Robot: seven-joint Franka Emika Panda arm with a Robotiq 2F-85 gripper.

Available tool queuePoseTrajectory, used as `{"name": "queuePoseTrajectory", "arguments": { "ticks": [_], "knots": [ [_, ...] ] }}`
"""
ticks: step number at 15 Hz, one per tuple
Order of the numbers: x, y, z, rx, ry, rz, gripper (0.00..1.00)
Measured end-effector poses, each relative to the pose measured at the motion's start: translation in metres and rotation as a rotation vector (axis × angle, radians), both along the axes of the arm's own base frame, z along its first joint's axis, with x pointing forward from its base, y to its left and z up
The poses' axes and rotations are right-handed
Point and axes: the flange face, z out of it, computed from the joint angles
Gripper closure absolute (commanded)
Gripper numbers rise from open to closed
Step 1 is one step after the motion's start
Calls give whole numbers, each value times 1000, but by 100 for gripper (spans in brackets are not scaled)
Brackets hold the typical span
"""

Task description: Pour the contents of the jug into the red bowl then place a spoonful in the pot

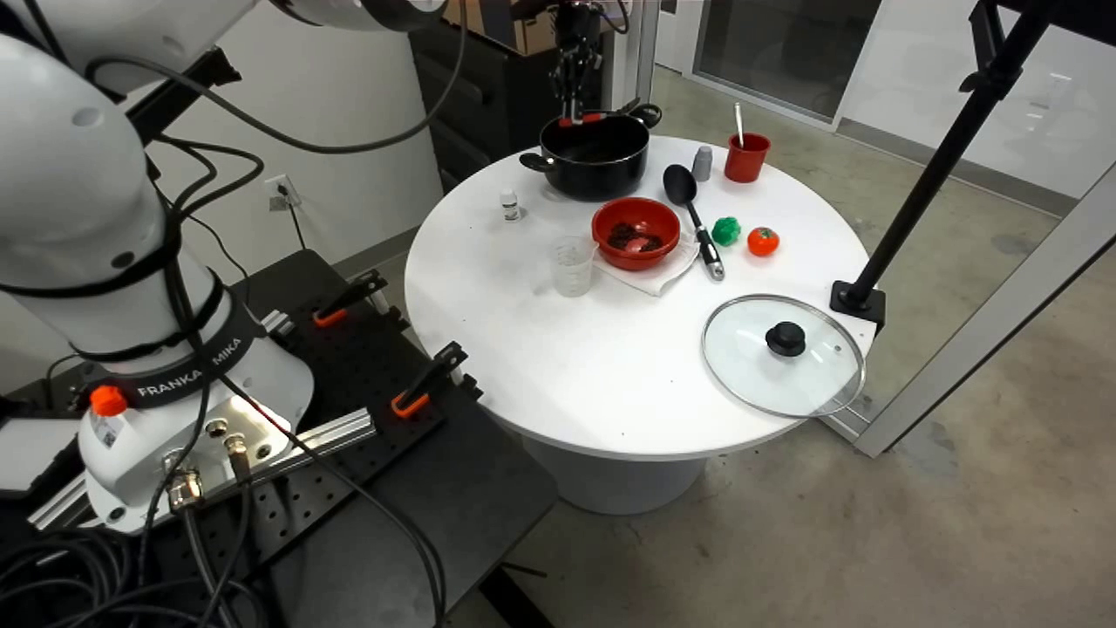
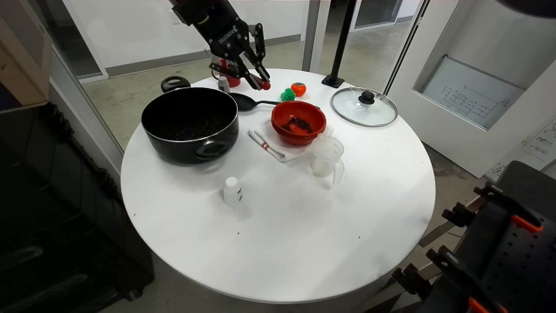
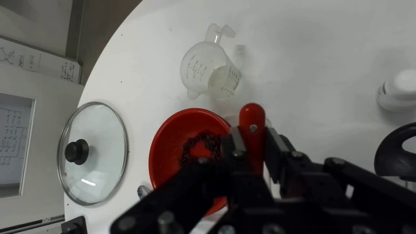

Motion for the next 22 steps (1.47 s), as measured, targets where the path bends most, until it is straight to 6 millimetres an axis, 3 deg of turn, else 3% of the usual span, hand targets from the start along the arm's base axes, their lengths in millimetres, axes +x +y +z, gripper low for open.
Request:
{"name": "queuePoseTrajectory", "arguments": {
  "ticks": [14, 22],
  "knots": [
    [-18, 29, -8, 146, 116, -15, 95],
    [-34, 19, -3, 224, 248, -149, 95]
  ]
}}
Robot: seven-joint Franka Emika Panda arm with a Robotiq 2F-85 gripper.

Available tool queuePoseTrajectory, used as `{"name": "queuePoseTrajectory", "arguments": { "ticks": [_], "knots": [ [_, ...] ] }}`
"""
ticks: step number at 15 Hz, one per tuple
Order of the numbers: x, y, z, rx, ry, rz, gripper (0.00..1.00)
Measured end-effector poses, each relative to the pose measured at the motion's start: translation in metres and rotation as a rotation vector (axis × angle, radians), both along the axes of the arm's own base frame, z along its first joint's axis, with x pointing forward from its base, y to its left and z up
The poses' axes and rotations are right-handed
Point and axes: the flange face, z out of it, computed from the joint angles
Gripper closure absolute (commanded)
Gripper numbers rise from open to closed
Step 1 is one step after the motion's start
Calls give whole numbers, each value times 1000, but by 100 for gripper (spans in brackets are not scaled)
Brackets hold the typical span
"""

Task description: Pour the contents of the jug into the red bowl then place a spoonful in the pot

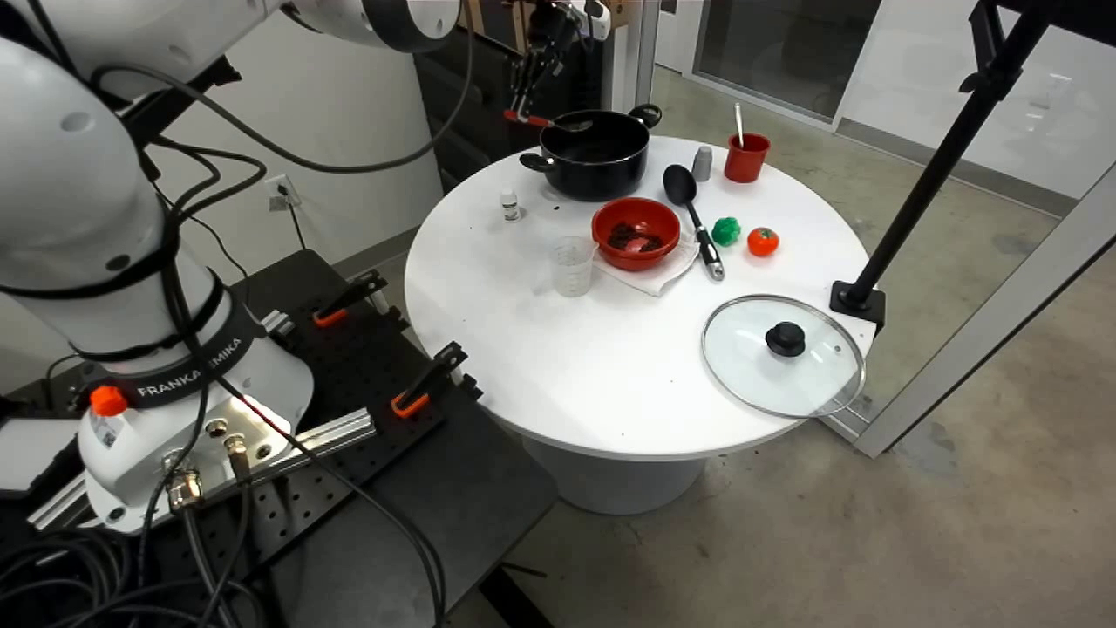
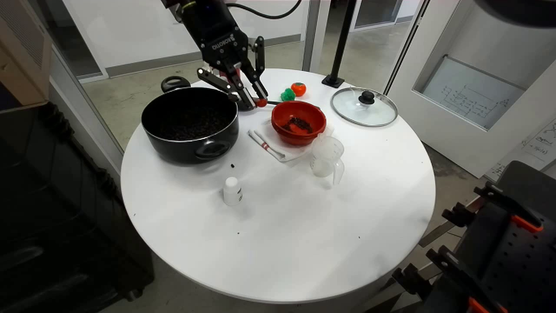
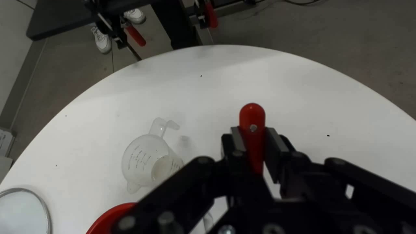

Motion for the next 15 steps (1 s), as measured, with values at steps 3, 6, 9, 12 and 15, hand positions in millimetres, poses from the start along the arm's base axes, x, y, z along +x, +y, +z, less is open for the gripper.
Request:
{"name": "queuePoseTrajectory", "arguments": {
  "ticks": [3, 6, 9, 12, 15],
  "knots": [
    [0, -4, 0, 34, 19, -59, 95],
    [2, -6, 2, 47, 9, -92, 80],
    [5, -6, 6, 53, -13, -97, 80],
    [6, -5, 6, 54, -14, -97, 80],
    [5, -6, 6, 52, -12, -97, 95]
  ]
}}
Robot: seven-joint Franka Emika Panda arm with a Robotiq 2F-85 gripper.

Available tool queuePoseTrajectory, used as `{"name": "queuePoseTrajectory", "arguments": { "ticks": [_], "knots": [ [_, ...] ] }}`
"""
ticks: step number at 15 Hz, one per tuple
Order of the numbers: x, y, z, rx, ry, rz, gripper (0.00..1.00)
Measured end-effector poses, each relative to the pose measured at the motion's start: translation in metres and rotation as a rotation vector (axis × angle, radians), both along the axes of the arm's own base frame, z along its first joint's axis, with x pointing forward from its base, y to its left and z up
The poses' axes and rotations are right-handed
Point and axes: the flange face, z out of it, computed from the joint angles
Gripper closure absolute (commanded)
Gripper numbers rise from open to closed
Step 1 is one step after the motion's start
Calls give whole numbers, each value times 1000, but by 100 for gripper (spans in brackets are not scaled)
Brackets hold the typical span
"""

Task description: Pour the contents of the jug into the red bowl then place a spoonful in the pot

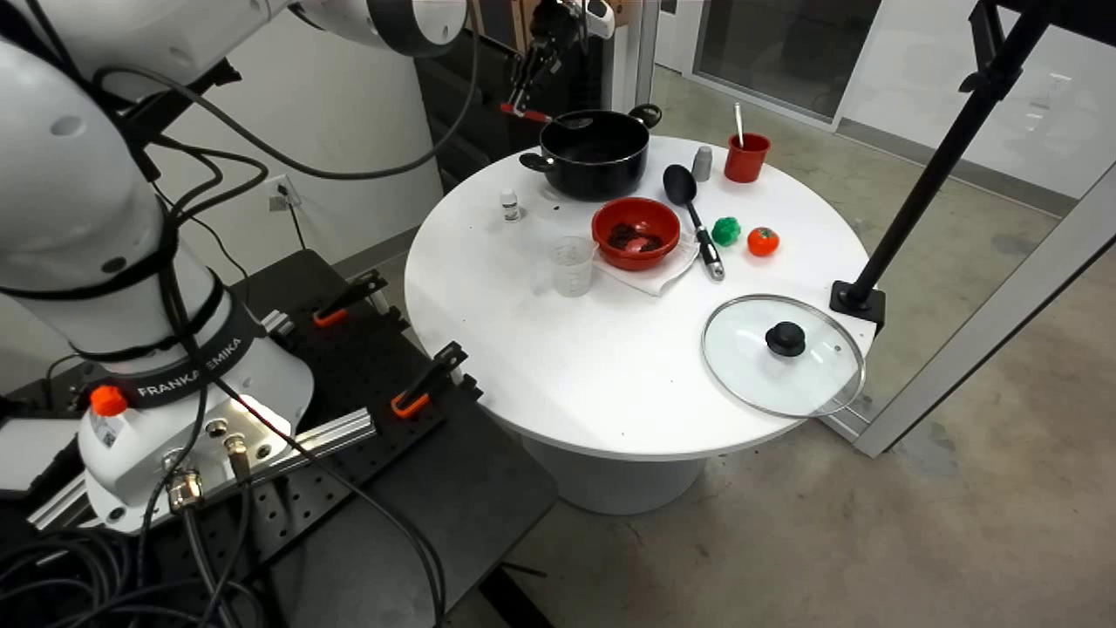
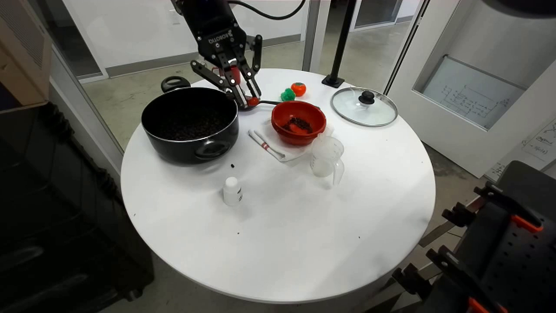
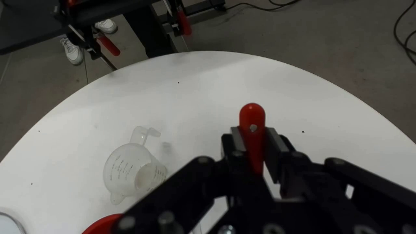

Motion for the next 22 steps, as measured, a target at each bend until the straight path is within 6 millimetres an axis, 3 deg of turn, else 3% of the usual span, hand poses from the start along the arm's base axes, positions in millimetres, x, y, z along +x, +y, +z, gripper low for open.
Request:
{"name": "queuePoseTrajectory", "arguments": {
  "ticks": [14, 22],
  "knots": [
    [4, -4, -26, -18, -23, -36, 95],
    [8, 3, -37, -33, -62, -62, 95]
  ]
}}
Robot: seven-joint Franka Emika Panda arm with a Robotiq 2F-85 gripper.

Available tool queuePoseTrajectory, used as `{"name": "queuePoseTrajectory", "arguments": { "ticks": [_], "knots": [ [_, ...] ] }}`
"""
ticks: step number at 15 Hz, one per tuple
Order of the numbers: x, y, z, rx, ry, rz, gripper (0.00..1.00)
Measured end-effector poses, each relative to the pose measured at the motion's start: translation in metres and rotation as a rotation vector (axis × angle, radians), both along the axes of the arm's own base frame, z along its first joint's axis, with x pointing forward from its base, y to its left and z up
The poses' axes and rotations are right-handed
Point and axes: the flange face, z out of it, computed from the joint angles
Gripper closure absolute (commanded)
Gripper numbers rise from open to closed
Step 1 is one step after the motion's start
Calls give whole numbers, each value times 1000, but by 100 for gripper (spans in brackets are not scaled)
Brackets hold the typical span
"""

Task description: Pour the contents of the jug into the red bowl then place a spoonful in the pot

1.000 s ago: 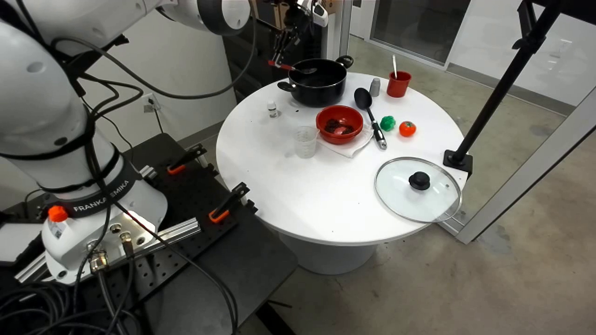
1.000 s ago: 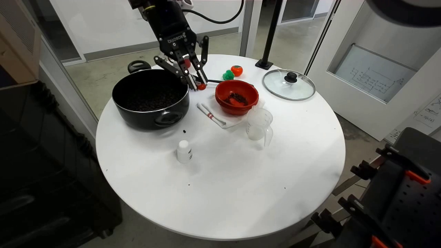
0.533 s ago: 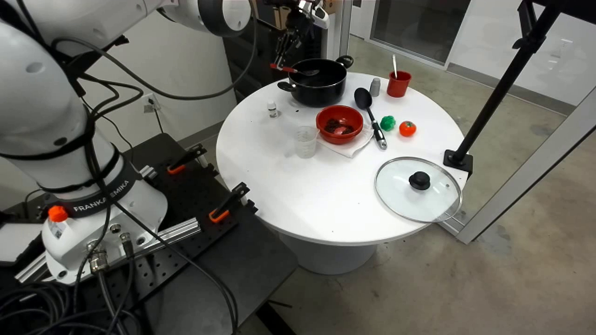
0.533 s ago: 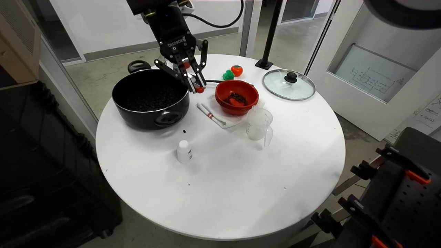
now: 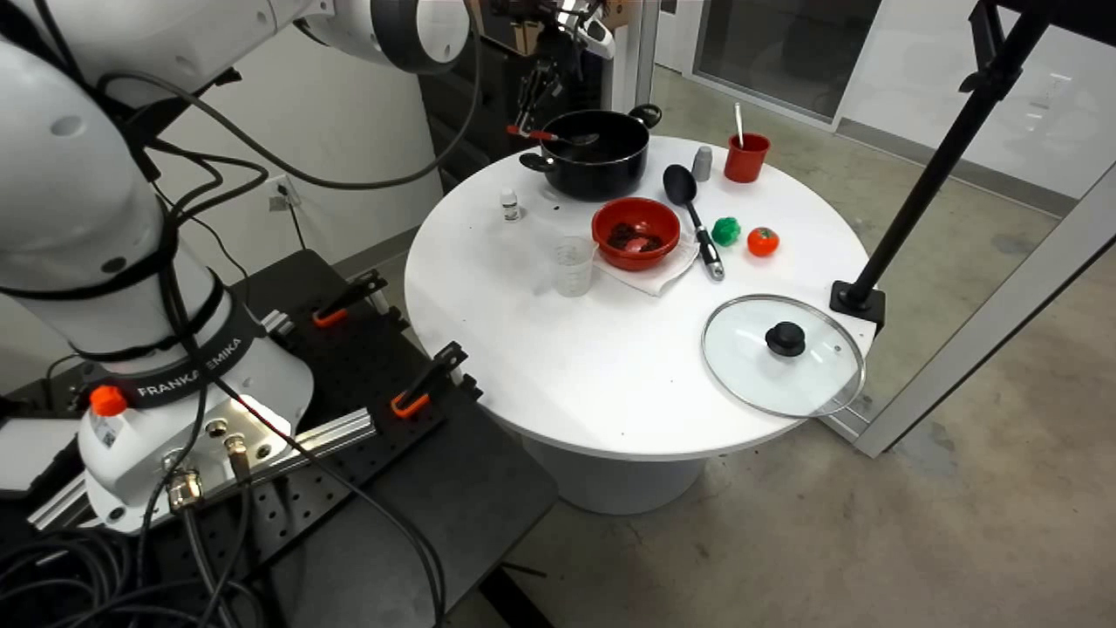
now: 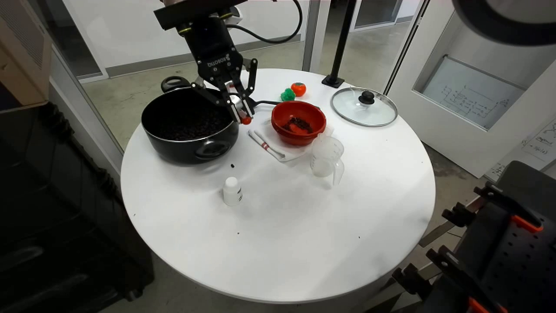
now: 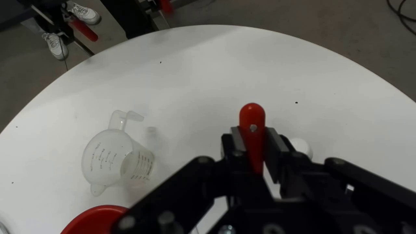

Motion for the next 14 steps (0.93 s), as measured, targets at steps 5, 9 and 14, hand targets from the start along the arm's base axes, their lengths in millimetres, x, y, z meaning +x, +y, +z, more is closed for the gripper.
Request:
{"name": "queuePoseTrajectory", "arguments": {
  "ticks": [5, 9, 14],
  "knots": [
    [20, 16, 5, 28, -164, -3, 95],
    [43, 37, 29, 57, -365, 9, 95],
    [49, 46, 50, 82, -426, 17, 95]
  ]
}}
